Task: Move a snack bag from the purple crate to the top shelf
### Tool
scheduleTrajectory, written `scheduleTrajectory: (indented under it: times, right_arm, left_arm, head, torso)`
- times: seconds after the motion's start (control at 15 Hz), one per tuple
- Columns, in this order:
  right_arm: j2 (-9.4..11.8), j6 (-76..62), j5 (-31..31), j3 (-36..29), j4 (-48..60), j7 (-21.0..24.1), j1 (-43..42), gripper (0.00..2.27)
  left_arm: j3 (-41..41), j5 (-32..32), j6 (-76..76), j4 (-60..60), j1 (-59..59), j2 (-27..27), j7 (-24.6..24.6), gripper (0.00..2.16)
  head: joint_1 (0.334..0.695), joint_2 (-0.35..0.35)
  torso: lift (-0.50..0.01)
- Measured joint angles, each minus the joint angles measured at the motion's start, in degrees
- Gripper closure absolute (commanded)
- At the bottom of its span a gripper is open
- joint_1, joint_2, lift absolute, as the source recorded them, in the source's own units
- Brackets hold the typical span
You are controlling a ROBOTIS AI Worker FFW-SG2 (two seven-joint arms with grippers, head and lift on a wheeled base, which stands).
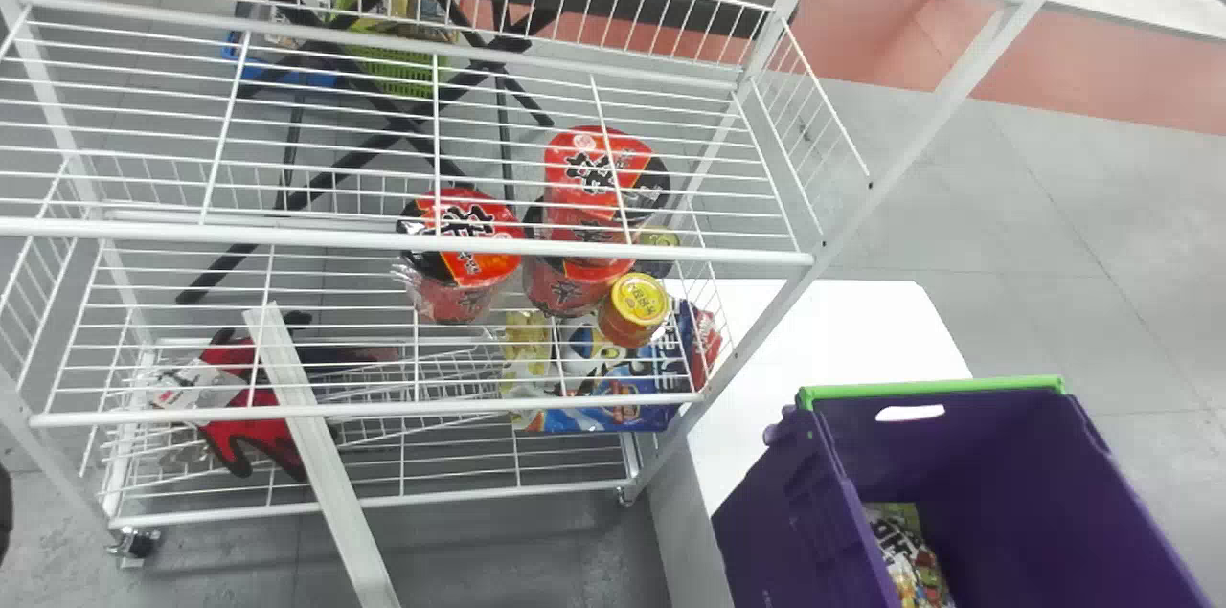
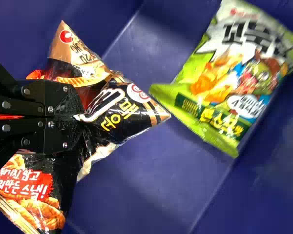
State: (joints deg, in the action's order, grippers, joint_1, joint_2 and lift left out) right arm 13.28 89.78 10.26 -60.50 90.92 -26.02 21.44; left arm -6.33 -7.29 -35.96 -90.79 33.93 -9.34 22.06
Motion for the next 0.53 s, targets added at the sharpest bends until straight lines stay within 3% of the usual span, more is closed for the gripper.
scheduleTrajectory:
  times: [0.53]
  right_arm:
    - [0.06,0.0,0.11,-1.22,0.05,0.0,-0.18,2.26]
  left_arm:
    - [0.0,-0.01,0.5,-0.29,0.0,-0.4,-0.03,0.12]
  head:
    - [0.695,-0.35]
  torso:
    - [-0.367]
